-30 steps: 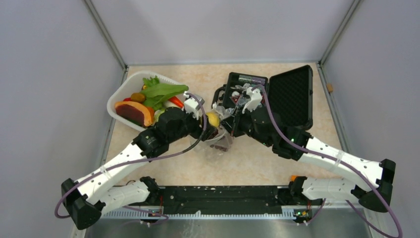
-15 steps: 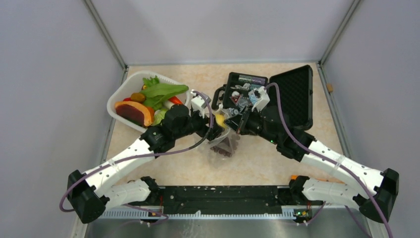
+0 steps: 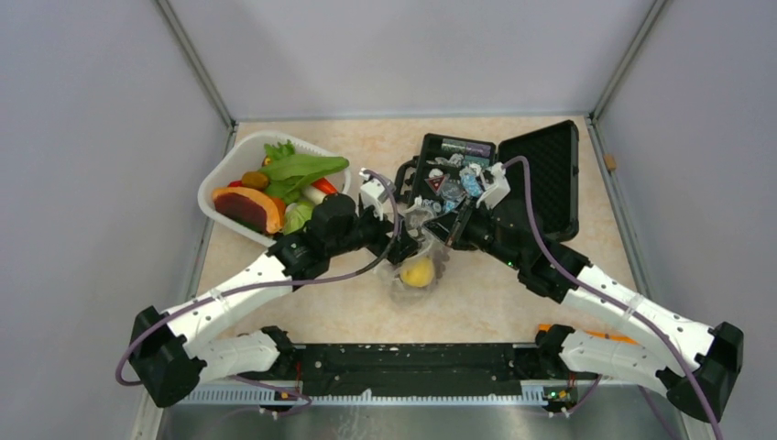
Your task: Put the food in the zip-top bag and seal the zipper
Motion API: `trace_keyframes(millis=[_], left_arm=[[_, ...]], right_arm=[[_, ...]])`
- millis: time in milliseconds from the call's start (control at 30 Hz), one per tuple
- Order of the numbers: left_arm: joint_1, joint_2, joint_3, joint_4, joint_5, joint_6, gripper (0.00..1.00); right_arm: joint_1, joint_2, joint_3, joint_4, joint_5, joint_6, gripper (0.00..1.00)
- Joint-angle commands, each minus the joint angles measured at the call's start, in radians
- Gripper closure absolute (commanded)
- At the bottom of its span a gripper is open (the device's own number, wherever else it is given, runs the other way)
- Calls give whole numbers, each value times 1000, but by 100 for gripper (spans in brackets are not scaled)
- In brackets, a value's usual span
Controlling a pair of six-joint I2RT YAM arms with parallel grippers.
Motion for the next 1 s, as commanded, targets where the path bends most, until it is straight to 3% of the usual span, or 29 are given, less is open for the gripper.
trace_keyframes(millis=[0,133,367,533,733,867,967], left_arm=[[-3,-90,60,-75,22,59,13],[-4,-191,68,-161,-56,75,12],[-3,-324,25,-166,-150,73,6],[-3,-242,55,-363,-311,23,9],[-3,-172,59,-367,-241,-25,11],[-3,-93,67,-383,-260,-57,25],[-3,-41,87,-397,-244,-63,46]], right_arm=[[-36,-63,1,-34,99,2,98],[-41,-102,-25,-50,163,-14,98],[-44,-54,-12,-65,117,-23,98],[-43,-44,-16,-42,100,-20,98],[-44,-39,-14,-40,96,-23,98],[-44,-35,-15,-32,78,-23,98],[-44,-28,-16,-37,75,-28,98]])
